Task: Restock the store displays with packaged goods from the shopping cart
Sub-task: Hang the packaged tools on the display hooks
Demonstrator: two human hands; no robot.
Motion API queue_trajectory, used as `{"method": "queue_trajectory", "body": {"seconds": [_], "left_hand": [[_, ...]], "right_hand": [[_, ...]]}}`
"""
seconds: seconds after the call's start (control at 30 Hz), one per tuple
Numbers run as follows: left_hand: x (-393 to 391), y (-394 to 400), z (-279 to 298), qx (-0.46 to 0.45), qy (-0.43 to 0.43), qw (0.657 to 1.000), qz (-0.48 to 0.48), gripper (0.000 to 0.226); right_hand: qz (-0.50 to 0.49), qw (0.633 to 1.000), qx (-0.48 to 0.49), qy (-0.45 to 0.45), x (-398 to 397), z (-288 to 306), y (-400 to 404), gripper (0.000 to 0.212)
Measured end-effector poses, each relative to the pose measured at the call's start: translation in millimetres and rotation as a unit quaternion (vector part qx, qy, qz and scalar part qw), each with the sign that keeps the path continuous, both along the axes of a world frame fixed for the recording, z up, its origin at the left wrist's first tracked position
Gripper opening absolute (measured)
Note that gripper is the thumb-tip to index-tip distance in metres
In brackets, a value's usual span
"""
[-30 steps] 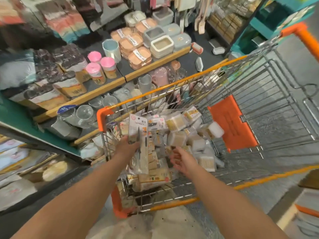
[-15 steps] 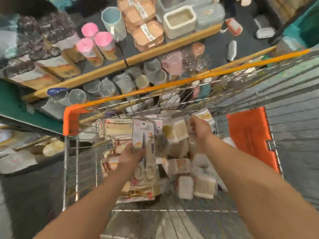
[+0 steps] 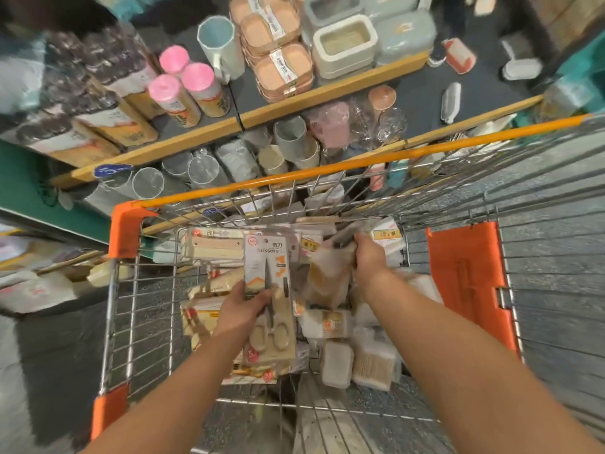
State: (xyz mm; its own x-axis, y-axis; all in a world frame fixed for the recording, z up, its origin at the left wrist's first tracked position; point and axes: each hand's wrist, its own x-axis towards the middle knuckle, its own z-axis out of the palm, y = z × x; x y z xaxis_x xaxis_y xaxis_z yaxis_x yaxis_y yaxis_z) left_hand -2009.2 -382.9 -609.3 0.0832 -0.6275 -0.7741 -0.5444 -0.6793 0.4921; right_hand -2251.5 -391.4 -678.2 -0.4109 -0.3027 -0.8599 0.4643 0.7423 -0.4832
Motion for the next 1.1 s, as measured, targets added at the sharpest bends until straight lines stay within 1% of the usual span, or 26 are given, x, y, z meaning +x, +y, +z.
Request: {"method": "queue_trajectory", "body": {"seconds": [0.1,0.13,0.17,0.23,0.27,0.33,0.37,0.47,0.57,0.6,0.67,0.7,0.77,0.83,0.87,0.93,1.0,1.03,1.1], "left_hand": [[-2.3,-1.7,11.0,-0.014,0.041,0.999,0.033,0.031],[-3.4,-2.1,14.1,-0.017,0.048,0.998,0.043,0.031],[-5.4,-1.4,19.3,-0.021,0.049,0.998,0.041,0.04],[-8.0,1.2,24.1,-0.01,0.047,0.998,0.033,0.065],[-9.8,2.8,27.8,0.0,0.042,0.999,0.033,0.069],[-13.2,8.4,36.3,0.008,0.035,0.999,0.037,0.065],[-14.2,10.7,37.6,0.003,0.04,0.998,0.04,0.066],[-14.1,18.7,44.6,0.008,0.07,0.995,0.076,0.075],[-9.4,21.9,50.9,0.026,0.147,0.983,0.109,0.095],[-7.6,21.6,51.5,0.032,0.163,0.98,0.114,0.086],[-2.0,20.5,45.9,0.04,0.169,0.979,0.105,0.046],[0.5,19.5,43.6,0.04,0.163,0.981,0.099,0.034],[4.4,18.0,37.0,0.038,0.16,0.981,0.102,0.024],[4.6,15.4,31.9,0.037,0.161,0.979,0.117,0.023],[5.0,13.9,26.6,0.038,0.157,0.979,0.124,0.023],[3.3,12.9,16.1,0.04,0.137,0.984,0.11,0.026],[-2.6,11.7,8.4,0.037,0.102,0.991,0.079,0.031],[-5.7,11.0,5.2,0.04,0.084,0.993,0.075,0.031],[-9.6,11.4,-2.3,0.045,0.071,0.993,0.082,0.03]], "right_hand": [[-0.013,1.0,0.019,0.014,0.2,16.7,28.2,0.026],[-0.012,1.0,0.01,0.014,3.2,22.8,37.3,0.024],[0.003,1.0,0.005,0.019,9.1,30.2,47.2,0.023],[0.028,0.999,-0.002,0.046,27.4,54.9,65.3,0.024],[0.014,0.998,-0.02,0.051,38.3,64.7,75.3,0.022],[-0.007,0.998,-0.059,0.023,61.8,77.2,93.4,0.018],[0.012,0.998,-0.068,0.005,72.8,79.7,99.4,0.018],[0.132,0.989,-0.07,-0.01,100.6,92.3,104.0,0.024],[0.202,0.976,-0.077,-0.004,110.8,104.3,93.6,0.031],[0.236,0.968,-0.085,0.005,110.9,105.0,90.8,0.031],[0.32,0.943,-0.092,0.014,109.8,104.8,86.2,0.033],[0.347,0.933,-0.09,0.011,108.6,104.1,83.1,0.033],[0.371,0.925,-0.08,0.001,104.5,99.4,78.5,0.041],[0.348,0.935,-0.063,0.004,94.3,88.8,71.0,0.054],[0.337,0.94,-0.055,0.022,87.6,81.4,64.8,0.054],[0.301,0.951,-0.042,0.052,71.9,62.2,50.4,0.048],[0.217,0.974,-0.036,0.049,58.4,47.2,33.1,0.042],[0.188,0.98,-0.049,0.052,51.1,38.6,25.6,0.039],[0.158,0.984,-0.062,0.046,38.9,23.1,5.8,0.04]]}}
